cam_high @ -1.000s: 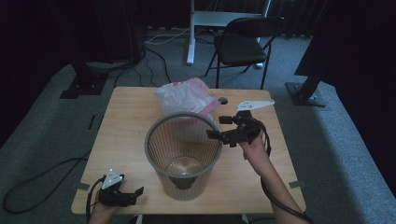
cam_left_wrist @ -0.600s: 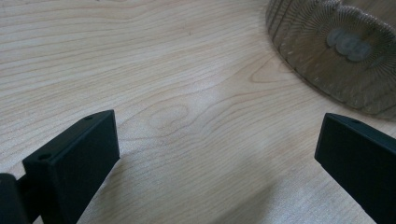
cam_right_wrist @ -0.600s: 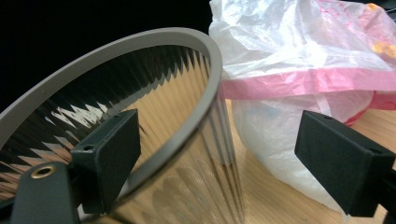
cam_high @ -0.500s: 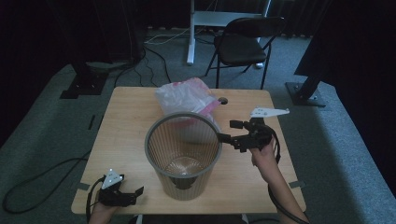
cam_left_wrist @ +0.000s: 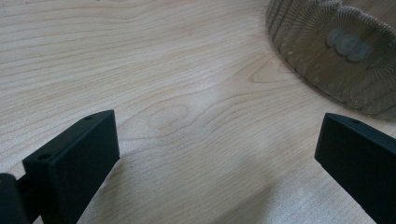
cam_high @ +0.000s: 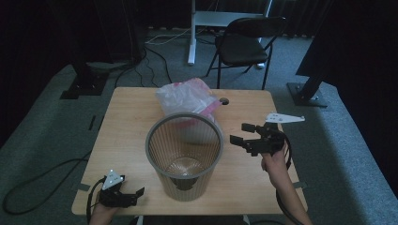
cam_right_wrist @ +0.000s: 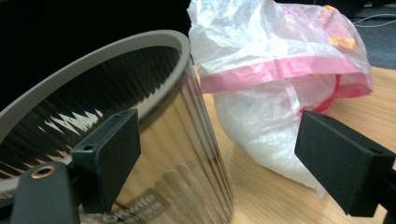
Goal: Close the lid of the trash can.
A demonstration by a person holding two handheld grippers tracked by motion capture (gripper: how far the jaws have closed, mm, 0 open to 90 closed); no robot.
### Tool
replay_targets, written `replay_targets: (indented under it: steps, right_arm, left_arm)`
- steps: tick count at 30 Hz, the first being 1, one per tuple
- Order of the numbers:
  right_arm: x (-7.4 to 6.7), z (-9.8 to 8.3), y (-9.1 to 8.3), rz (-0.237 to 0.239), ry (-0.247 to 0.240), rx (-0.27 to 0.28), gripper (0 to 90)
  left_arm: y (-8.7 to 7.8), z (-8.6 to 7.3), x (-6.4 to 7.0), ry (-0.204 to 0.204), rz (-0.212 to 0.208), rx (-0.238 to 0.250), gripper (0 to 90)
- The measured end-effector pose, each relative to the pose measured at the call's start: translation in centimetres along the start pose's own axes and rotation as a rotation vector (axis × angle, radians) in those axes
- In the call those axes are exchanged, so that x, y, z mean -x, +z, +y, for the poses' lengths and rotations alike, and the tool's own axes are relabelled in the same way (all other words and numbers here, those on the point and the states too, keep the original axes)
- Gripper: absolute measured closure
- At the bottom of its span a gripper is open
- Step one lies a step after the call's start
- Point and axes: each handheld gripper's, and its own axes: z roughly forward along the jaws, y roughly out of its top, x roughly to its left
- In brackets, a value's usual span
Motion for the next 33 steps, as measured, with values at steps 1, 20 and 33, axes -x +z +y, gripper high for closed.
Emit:
replay_targets:
  steps: [1,20,33]
  right_arm:
    - [0.2,-0.2,-0.1,-0.002,0.004,0.001,13.6]
    - [1.8,-4.0,-1.3,-0.062,0.054,0.001,13.6]
    - [3.0,-7.6,-1.8,-0.097,0.103,0.018,13.8]
  left_arm:
    - [0.0,0.0,0.0,0.0,0.0,0.0,0.0]
    - [0.0,0.0,0.0,-0.001,0.0,0.0,0.0]
    - [0.0,0.0,0.0,-0.001,0.0,-0.001,0.0]
